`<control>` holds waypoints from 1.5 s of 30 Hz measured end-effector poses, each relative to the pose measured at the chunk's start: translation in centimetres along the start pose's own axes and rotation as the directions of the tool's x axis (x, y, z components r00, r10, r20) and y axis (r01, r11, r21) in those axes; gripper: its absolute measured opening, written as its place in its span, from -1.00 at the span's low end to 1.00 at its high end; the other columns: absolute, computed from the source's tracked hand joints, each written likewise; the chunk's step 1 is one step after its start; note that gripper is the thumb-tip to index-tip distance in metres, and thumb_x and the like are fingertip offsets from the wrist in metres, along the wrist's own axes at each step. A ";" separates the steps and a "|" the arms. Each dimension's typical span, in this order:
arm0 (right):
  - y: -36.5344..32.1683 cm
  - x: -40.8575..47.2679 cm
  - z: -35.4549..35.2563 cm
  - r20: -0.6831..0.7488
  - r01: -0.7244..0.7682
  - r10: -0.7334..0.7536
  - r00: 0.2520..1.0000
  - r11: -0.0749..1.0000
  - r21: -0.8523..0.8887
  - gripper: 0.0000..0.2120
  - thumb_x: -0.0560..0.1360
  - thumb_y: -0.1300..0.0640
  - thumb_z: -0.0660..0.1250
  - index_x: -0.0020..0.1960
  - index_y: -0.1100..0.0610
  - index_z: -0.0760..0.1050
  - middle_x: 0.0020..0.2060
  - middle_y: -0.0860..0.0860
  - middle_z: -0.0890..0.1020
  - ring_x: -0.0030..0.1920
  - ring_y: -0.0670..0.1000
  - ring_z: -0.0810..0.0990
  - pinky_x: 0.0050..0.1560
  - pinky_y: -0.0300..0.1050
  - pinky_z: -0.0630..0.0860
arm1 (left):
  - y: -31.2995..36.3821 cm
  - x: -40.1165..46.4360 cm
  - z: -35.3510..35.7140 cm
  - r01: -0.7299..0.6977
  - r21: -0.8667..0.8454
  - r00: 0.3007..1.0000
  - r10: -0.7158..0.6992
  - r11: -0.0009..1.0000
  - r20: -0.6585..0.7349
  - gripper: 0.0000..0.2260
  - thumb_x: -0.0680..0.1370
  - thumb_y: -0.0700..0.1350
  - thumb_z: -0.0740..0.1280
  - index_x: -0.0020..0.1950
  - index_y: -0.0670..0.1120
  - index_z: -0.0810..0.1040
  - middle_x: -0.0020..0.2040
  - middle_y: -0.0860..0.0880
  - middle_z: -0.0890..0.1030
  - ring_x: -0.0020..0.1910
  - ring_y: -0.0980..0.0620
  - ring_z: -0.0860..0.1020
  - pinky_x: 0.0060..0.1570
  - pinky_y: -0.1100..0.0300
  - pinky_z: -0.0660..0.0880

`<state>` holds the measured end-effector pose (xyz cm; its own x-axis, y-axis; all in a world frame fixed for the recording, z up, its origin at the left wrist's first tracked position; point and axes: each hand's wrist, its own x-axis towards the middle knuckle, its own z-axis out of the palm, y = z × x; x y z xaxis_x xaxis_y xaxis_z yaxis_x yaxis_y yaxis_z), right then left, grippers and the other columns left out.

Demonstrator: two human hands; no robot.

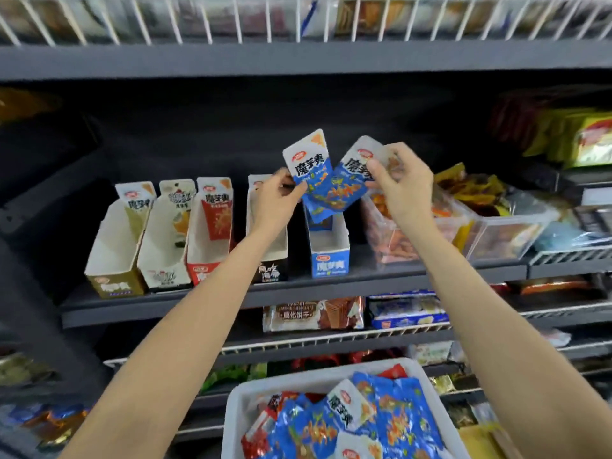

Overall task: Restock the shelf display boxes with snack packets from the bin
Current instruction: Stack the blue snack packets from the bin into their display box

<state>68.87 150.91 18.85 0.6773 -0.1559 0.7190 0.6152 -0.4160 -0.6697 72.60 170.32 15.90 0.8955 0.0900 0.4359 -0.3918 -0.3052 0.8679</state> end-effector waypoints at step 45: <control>1.8 -12.3 3.9 0.173 0.008 0.040 0.984 0.964 -0.266 -0.84 0.53 0.14 0.27 0.09 0.13 0.51 -0.23 -0.06 0.63 -0.21 -0.04 0.60 -0.17 -0.06 0.54 | -3.5 -10.8 -1.4 -0.475 0.272 0.848 0.517 0.837 -0.111 -0.78 0.57 -0.07 0.22 -0.01 -0.14 0.61 -0.32 0.06 0.61 -0.34 0.05 0.58 -0.28 0.08 0.51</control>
<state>63.15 155.56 8.08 0.7609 -0.0147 0.6487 0.4912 -0.6402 -0.5906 63.97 171.71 8.45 0.5335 0.0239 0.8455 -0.6959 -0.5558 0.4548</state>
